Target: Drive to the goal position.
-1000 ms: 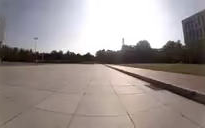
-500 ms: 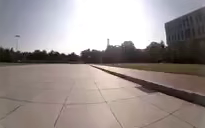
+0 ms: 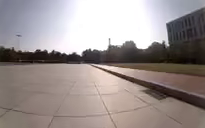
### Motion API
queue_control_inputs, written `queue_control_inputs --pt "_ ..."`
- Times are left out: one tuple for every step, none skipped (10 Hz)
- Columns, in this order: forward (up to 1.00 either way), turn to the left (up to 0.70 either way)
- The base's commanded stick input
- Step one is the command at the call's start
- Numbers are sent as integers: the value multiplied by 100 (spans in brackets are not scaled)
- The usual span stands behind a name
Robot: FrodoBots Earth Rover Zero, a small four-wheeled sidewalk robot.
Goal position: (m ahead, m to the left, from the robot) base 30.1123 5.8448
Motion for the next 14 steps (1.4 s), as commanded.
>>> queue_control_inputs --pt "70 -34" --pt "70 -34" --pt "70 -34" --pt "70 -19" --pt "70 0" --pt "70 1" --pt "70 1" --pt "70 1" --pt "70 1" --pt "70 1" --pt "70 1" --pt "70 1" --pt "70 1" --pt "70 1"
